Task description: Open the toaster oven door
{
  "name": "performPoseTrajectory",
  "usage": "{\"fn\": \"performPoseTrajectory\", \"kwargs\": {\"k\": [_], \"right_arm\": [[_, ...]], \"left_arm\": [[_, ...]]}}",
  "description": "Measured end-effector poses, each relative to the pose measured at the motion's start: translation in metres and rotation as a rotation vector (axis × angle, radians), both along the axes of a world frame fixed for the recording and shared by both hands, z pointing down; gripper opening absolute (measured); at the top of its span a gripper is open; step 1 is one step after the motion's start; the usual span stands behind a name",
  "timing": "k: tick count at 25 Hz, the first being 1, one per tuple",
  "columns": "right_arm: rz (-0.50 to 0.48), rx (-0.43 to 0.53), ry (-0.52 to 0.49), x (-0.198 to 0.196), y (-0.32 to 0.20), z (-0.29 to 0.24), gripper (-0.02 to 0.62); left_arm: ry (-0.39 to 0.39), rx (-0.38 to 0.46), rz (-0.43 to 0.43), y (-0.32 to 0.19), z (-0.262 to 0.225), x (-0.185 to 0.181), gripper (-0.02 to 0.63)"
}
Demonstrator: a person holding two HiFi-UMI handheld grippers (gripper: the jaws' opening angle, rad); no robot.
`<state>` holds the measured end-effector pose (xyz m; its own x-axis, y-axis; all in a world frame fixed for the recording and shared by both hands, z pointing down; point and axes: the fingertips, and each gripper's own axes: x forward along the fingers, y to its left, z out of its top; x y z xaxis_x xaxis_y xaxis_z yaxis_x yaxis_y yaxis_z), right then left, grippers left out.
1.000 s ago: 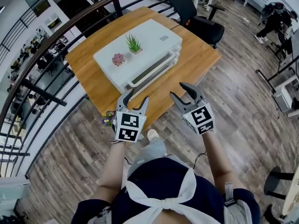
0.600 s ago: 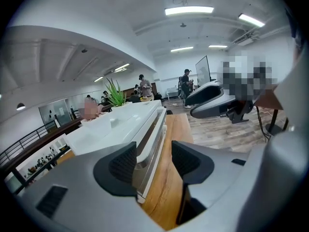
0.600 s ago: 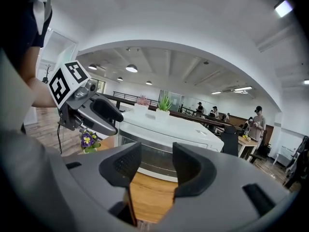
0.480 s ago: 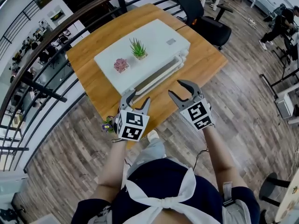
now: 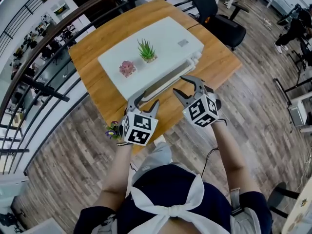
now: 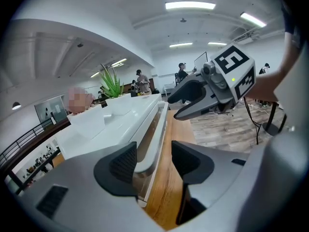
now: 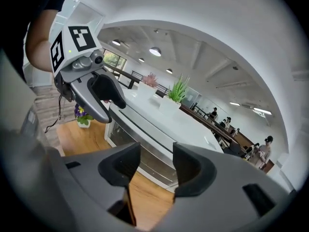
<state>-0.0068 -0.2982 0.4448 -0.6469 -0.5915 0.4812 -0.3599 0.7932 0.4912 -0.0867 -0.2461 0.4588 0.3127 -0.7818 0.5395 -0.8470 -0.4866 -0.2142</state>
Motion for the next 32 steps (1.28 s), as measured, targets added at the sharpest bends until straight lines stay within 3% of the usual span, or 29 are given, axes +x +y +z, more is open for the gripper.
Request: {"fn": "performPoseTrajectory", "kwargs": {"k": [8, 11, 15, 22, 32], "right_arm": [[-0.084, 0.047, 0.16, -0.015, -0.017, 0.015, 0.218], [-0.114, 0.035, 0.2, -0.018, -0.021, 0.019, 0.224], [-0.128, -0.027, 0.185, -0.017, -0.02, 0.026, 0.184], [-0.115, -0.042, 0.164, -0.015, -0.019, 0.027, 0.18], [-0.105, -0.049, 0.148, -0.01, -0.014, 0.029, 0.179]], "left_arm": [[-0.045, -0.007, 0.023, -0.005, 0.006, 0.003, 0.235], [-0.094, -0.001, 0.035, -0.006, 0.008, 0.003, 0.23], [-0.145, 0.024, 0.041, -0.009, 0.009, -0.002, 0.152], [-0.108, 0.005, 0.058, -0.007, 0.008, -0.001, 0.143], [-0.113, 0.007, 0.062, -0.003, 0.01, 0.003, 0.14]]}}
